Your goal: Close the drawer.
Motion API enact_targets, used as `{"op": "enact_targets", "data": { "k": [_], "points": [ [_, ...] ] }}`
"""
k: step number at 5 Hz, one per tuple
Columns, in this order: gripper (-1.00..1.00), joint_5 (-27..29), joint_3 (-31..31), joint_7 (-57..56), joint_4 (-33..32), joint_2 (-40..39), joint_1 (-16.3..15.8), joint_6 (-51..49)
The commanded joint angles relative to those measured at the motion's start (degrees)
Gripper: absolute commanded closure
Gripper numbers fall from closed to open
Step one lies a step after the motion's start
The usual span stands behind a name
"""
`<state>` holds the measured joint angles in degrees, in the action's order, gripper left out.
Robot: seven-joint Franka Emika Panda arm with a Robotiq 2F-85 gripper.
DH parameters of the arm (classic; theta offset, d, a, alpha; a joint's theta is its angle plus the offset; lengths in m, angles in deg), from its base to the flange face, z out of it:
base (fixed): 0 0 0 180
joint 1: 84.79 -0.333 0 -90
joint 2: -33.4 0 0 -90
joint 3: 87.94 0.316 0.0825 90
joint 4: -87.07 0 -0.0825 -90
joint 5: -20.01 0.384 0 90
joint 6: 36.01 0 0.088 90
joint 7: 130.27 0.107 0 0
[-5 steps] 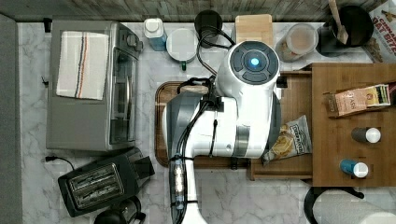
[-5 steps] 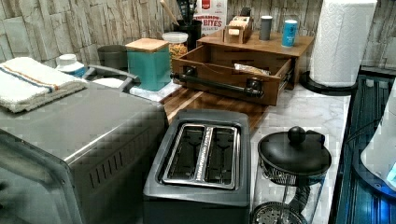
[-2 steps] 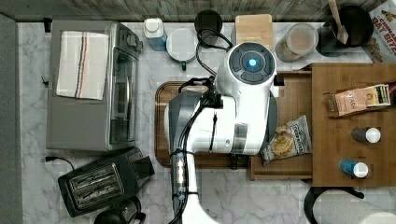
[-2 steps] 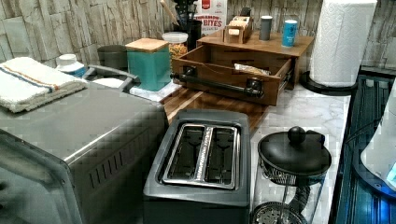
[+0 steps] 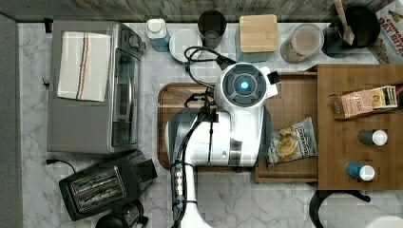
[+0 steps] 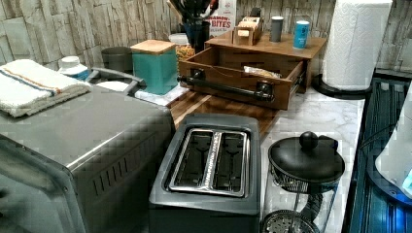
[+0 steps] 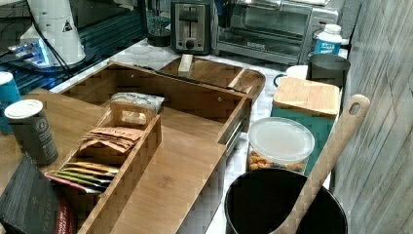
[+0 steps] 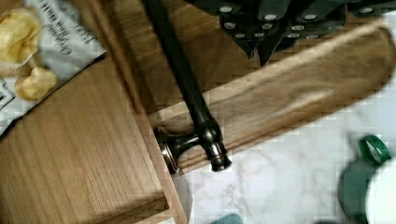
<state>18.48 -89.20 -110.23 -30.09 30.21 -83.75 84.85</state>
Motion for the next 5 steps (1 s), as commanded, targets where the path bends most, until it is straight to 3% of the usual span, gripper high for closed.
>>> {"op": "enact_targets", "data": {
  "k": [1, 2, 3, 5],
  "points": [
    [1.00, -6.49, 4.89, -6.29, -9.41, 1.40, -4.05, 7.08],
    [1.00, -10.53, 5.29, -6.67, -12.06, 0.72, -3.44, 9.93],
    [1.00, -15.08, 3.63, -5.25, -17.91, 0.99, -3.10, 19.19],
    [1.00, -12.81, 2.50, -3.77, -17.97, -4.21, -1.96, 19.96]
  ]
}}
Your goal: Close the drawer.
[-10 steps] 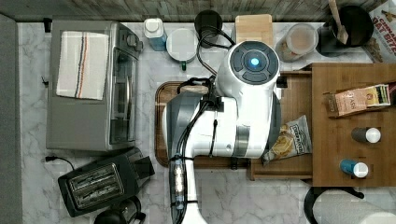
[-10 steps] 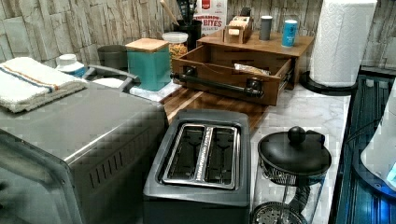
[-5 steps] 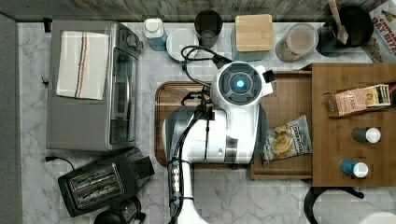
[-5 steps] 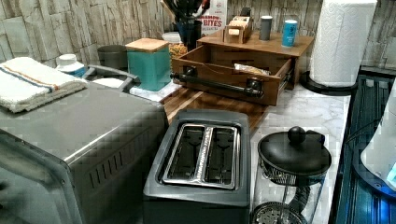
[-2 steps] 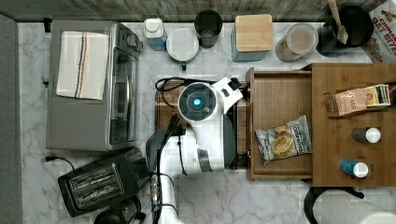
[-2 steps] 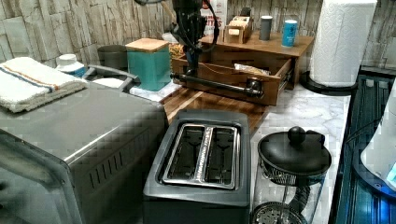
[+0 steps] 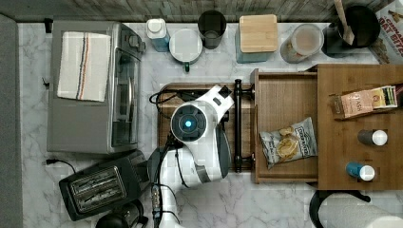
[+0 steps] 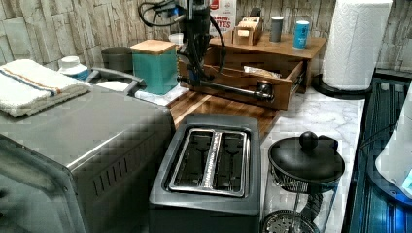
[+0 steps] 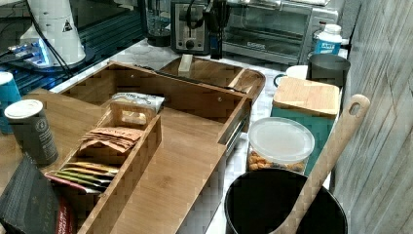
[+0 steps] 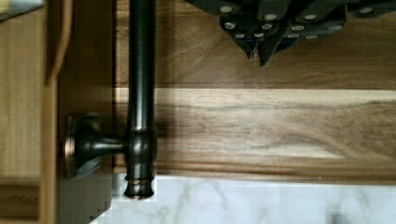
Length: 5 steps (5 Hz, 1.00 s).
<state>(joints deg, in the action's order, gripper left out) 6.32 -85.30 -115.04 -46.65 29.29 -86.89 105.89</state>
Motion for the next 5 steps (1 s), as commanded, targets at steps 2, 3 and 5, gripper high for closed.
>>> {"op": "enact_targets", "data": {
  "k": [2, 3, 5],
  "points": [
    [1.00, -4.20, -2.53, 2.58, -4.03, -3.90, 1.26, 4.05],
    [1.00, -4.19, -3.22, 0.22, -3.89, -3.90, 2.12, 4.53],
    [1.00, 0.61, -4.77, -12.84, -3.12, -5.27, 7.27, 6.73]
  ]
}}
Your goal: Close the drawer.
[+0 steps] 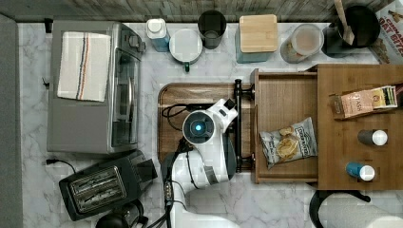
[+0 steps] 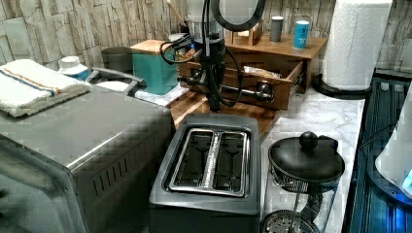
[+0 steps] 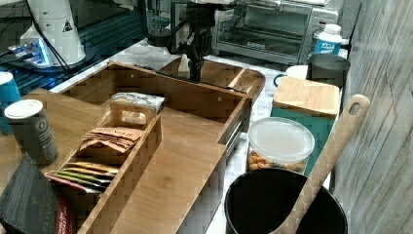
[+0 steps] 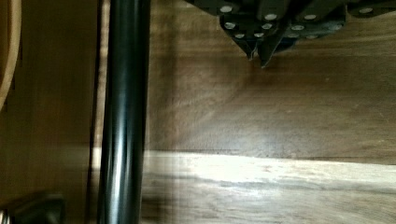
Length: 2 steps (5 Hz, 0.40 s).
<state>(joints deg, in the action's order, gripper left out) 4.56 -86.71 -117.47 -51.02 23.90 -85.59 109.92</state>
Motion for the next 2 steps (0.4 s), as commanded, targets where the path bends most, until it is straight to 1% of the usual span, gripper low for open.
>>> {"op": "enact_targets", "data": {
  "k": [1, 2],
  "points": [
    [1.00, 4.52, -3.44, -15.79, 2.28, -0.05, 9.04, 1.92],
    [1.00, 5.29, -4.18, -18.79, 4.77, 0.19, 11.48, -0.90]
  ]
}}
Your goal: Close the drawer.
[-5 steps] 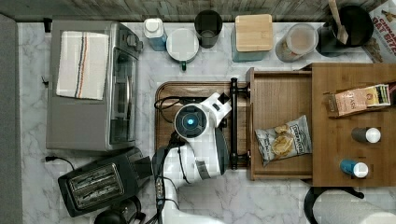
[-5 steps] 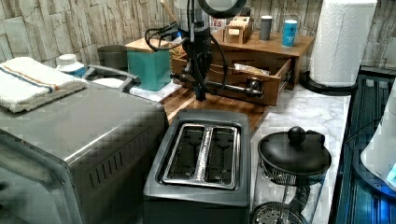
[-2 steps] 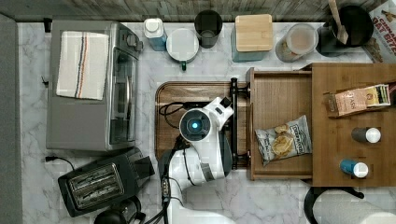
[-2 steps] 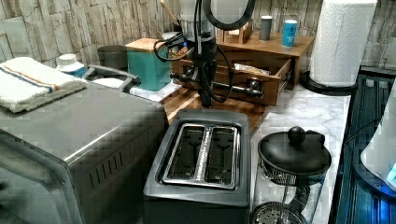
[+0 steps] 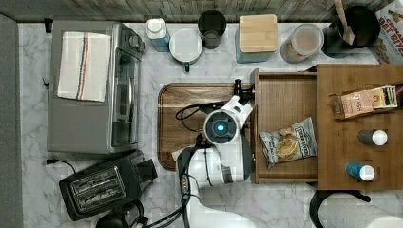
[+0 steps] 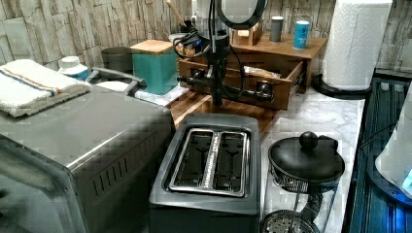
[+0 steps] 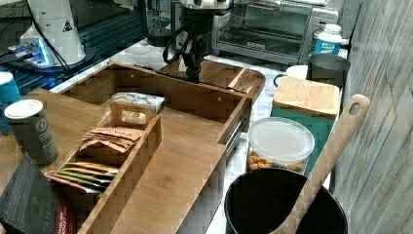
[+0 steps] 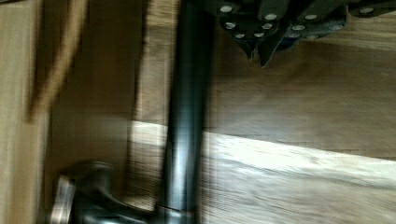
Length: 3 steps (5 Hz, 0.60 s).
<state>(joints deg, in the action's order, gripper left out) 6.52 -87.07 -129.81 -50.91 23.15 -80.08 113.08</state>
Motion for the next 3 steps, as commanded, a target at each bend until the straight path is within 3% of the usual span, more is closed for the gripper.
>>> {"op": "enact_targets", "data": {
  "k": [1, 2, 3],
  "points": [
    [1.00, 5.68, -4.98, -11.14, 8.12, 0.05, 9.14, -4.35],
    [1.00, 10.24, -6.90, -22.31, 12.64, -2.45, 13.39, -1.97],
    [1.00, 7.87, -8.97, -26.39, 17.58, -2.88, 15.12, -7.32]
  ]
}}
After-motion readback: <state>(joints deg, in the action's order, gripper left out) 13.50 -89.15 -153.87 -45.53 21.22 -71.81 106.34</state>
